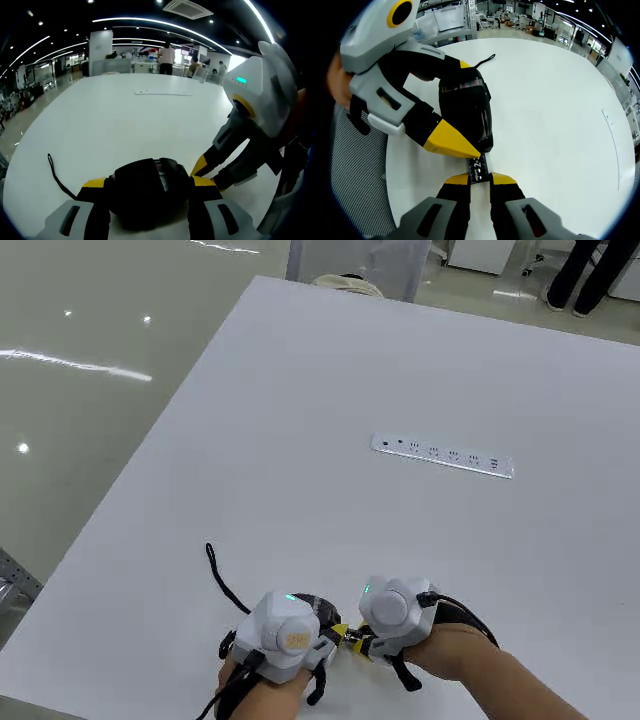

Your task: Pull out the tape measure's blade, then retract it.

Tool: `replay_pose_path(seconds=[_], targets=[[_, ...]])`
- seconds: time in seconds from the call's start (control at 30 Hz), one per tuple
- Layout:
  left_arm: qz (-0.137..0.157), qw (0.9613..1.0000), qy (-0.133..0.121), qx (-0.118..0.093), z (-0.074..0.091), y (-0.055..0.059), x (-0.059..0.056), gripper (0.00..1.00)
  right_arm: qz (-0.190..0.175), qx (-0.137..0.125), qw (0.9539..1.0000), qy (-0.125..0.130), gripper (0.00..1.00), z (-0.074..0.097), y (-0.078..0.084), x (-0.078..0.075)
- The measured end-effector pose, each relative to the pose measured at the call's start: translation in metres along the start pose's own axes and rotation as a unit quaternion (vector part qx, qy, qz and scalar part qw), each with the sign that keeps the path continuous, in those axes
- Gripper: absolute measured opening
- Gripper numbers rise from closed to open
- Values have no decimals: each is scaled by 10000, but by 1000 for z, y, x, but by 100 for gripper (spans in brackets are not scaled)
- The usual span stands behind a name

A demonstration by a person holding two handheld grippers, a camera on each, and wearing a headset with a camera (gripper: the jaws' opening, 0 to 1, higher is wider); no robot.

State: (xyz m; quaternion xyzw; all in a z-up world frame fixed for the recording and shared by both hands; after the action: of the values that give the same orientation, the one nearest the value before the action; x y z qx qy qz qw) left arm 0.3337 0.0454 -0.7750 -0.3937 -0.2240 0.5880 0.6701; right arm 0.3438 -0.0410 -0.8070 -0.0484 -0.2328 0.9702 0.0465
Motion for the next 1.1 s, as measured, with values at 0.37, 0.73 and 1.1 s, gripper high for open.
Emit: replay_pose_path(seconds=[0.37,0.73,1.1], targets=[[5,10000,39,-11,0,0,0,59,50,-110,9999,-34,14,-2,-7,2],[28,10000,56,-14,0,0,0,59,171,-295,9991,-260,14,-3,-14,2],[47,10000,82,-22,1,0,0,59,328,-416,9982,-296,14,-7,-19,2]])
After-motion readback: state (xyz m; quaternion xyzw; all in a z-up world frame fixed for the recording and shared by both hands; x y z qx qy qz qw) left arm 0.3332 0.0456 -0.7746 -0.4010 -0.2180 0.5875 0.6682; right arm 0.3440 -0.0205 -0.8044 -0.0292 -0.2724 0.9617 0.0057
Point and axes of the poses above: the centre of the closed fingertips' face, and the gripper's own axes: z roughly backward along the fingers, x roughly to its left, y roughly out of its underside, the point moved 3 cm from there along z, roughly backward along the fingers, and after that the axes turned 7 degrees about y, right-handed, at the moved point
